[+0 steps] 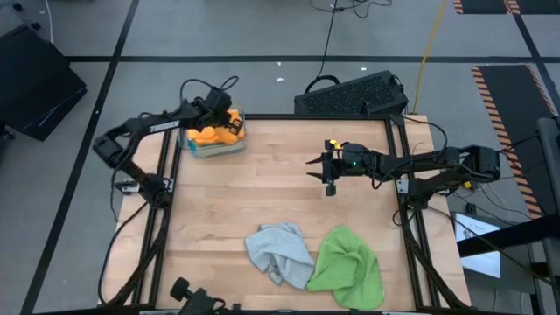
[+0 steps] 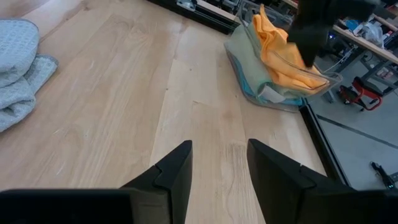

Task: Fold microfiber towels
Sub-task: Stack the orange microfiber cloth on top of the light green microfiber cloth

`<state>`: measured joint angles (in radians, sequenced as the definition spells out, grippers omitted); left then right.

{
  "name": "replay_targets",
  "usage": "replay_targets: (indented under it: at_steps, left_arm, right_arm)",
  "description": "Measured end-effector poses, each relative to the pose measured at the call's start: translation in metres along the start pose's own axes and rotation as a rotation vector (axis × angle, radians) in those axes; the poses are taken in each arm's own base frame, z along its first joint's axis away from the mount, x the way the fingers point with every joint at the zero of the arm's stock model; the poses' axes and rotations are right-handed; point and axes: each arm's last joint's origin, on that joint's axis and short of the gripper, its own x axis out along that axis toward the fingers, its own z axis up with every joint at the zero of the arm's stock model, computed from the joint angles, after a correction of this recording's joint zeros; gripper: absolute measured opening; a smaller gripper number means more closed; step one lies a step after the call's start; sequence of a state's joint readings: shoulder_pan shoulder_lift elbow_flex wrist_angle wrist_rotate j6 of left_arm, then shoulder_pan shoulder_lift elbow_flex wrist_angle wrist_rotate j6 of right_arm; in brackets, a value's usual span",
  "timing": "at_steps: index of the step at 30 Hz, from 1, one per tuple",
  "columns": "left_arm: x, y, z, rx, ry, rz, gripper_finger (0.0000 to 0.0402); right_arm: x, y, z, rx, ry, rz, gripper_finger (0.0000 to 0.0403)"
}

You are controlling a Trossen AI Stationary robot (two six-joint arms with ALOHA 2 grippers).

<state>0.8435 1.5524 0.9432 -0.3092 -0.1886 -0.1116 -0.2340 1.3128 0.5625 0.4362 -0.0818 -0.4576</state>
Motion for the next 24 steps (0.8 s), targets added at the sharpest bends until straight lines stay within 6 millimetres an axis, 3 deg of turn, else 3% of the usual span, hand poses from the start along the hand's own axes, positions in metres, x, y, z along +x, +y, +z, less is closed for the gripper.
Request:
replay_targets:
  at_steps: [4,9,17,24]
  left_arm:
    - [-0.039,0.003,0.002,-0.066,-0.043,0.023,0.0006]
    - [-0.069,0.004,-0.017,-0.202,0.079,0.057,0.0005]
    - [-0.047,-0.004,-0.056,-0.264,0.203,0.153,0.0005]
    - [-0.041,-0.006,-0.073,-0.297,0.235,0.167,0.0005]
  right_arm:
    - [0.0,0.0,0.0,0.0,0.0,0.0,0.0144]
    - [0.0,0.0,0.0,0.0,-0.002,-0.002,0.0144]
    - [0.0,0.0,0.001,0.0,-0.008,-0.004,0.0144]
    - [0.0,0.0,0.001,-0.001,-0.009,-0.004,0.0144]
